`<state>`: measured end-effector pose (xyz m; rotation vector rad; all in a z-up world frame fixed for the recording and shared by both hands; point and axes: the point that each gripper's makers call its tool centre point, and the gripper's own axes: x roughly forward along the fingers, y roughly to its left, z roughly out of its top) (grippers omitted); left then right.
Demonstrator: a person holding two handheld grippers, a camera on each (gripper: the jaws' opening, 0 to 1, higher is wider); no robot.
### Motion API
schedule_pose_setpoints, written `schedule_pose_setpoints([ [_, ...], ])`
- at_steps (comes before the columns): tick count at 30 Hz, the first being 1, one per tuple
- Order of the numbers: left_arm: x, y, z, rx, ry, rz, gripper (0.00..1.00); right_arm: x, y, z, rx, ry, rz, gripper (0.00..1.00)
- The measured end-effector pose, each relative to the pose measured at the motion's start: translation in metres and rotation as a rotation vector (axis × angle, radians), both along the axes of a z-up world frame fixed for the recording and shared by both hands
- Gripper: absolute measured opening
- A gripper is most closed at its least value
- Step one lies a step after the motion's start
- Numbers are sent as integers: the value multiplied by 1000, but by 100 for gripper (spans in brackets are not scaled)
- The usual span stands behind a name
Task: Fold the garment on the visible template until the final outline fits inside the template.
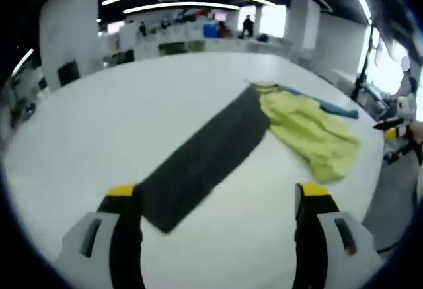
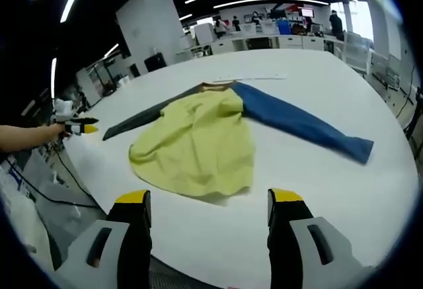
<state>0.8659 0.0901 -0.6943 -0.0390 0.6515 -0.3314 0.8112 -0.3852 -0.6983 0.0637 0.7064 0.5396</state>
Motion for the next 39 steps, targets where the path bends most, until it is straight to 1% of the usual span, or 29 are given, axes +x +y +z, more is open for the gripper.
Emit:
schedule_pose_setpoints([
  [4, -2, 0, 0, 11, 1, 4, 92, 1, -1, 1, 4, -7, -6, 72],
  [7, -6, -4, -2, 7, 16, -2, 90, 2, -1, 1, 7, -10, -9, 72],
  [14, -13, -6, -5, 12, 27, -2, 90, 2, -1, 1, 10, -9, -7, 71],
  [16, -16, -9, -6, 18, 30, -7, 89, 3, 0, 1, 14, -9, -8, 71],
  [18, -22, -11, -12, 50, 54, -35, 87, 4, 0, 1, 10, -11, -2, 71],
  [23, -27, -20, -11, 59, 49, -54, 86, 8, -1, 3, 11, -16, -1, 71],
  [27, -28, -32, -8, 27, 39, -45, 85, 9, 2, 3, 9, -16, 12, 71],
  [32, -33, -48, -10, 16, 40, -66, 84, 9, 4, 2, 11, -15, 18, 71],
  [39, -38, -57, -16, 8, 55, -81, 83, 10, 5, 3, 12, -16, 25, 71],
])
